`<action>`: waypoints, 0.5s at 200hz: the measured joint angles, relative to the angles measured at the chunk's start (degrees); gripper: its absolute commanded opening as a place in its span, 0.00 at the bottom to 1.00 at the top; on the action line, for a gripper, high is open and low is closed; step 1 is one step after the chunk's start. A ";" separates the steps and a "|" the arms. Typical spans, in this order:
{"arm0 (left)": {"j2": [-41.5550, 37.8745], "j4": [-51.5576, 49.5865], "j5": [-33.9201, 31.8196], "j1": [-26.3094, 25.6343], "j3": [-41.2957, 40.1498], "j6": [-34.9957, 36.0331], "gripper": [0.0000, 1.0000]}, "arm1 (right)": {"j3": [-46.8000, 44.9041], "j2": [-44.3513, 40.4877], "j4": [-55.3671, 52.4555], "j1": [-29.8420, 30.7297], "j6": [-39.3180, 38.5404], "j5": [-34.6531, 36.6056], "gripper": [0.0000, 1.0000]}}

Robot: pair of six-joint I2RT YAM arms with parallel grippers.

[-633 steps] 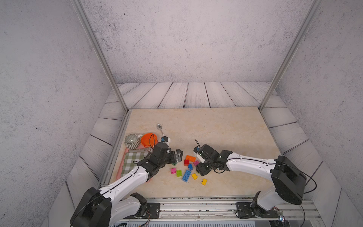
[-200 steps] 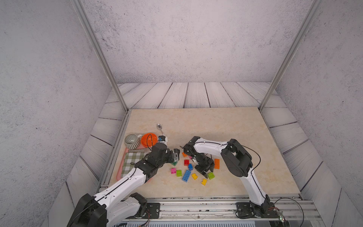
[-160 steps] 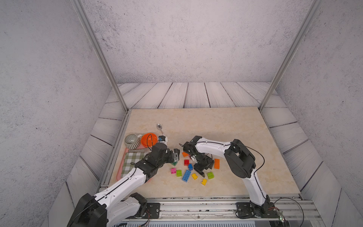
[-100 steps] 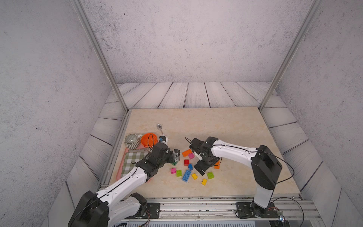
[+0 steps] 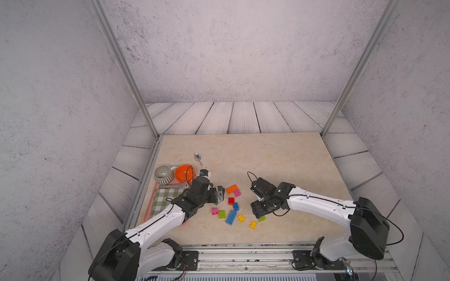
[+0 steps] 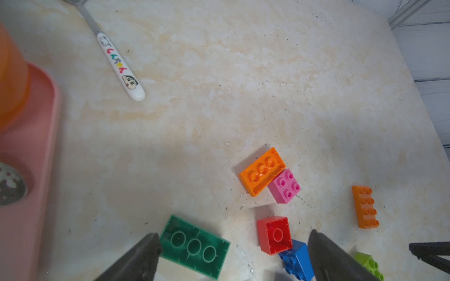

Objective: Assemble the letter p with lego
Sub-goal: Move the lego brick at the center of the board.

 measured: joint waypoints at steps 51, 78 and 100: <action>0.24 -0.04 0.22 0.00 0.09 0.07 0.99 | -1.29 5.97 1.16 1.38 1.62 0.66 0.60; 0.24 -0.04 0.22 0.00 0.11 0.20 0.99 | -0.52 8.96 0.61 2.16 1.57 1.57 0.56; 0.24 -0.04 0.20 0.00 0.11 0.22 0.99 | 0.55 11.32 0.00 2.51 1.46 2.36 0.47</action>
